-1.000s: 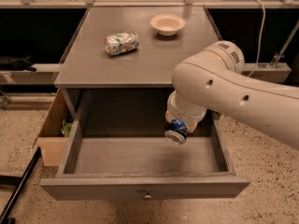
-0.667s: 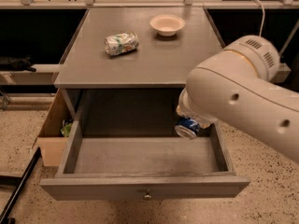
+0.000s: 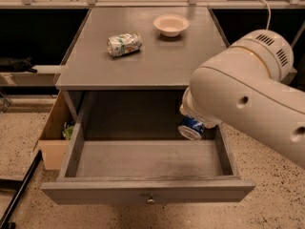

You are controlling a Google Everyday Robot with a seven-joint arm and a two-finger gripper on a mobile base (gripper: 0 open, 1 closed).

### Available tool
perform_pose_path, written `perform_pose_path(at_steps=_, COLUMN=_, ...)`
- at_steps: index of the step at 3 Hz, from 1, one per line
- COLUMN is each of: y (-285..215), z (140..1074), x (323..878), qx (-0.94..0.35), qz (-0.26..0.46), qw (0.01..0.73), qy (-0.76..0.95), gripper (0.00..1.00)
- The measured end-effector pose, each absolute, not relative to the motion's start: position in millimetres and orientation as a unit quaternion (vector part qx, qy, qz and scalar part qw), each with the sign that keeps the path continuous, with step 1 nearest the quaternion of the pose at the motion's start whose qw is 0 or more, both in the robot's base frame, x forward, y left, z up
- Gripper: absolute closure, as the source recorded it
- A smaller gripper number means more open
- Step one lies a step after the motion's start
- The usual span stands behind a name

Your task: Pick pepsi can from top drawer and place on counter

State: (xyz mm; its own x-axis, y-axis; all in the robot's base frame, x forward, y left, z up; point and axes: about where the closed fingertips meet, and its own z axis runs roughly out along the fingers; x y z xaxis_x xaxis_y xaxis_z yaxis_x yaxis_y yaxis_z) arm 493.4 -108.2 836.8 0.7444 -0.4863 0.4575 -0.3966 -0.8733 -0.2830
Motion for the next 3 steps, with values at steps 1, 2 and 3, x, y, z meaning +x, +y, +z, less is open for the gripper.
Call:
perform_pose_path(at_steps=1, y=-109.4, z=847.2, x=501.3, qx=-0.931, qz=-0.265, qw=0.103, qy=0.228, gripper=1.00)
perform_pose_path(at_steps=2, y=-123.2, z=867.4, x=523.2, qx=-0.927, qz=-0.271, qw=0.115, qy=0.233, gripper=1.00)
perform_pose_path(at_steps=3, y=-153.7, z=900.6, x=547.5, qx=-0.910, qz=-0.304, qw=0.123, qy=0.252, gripper=1.00)
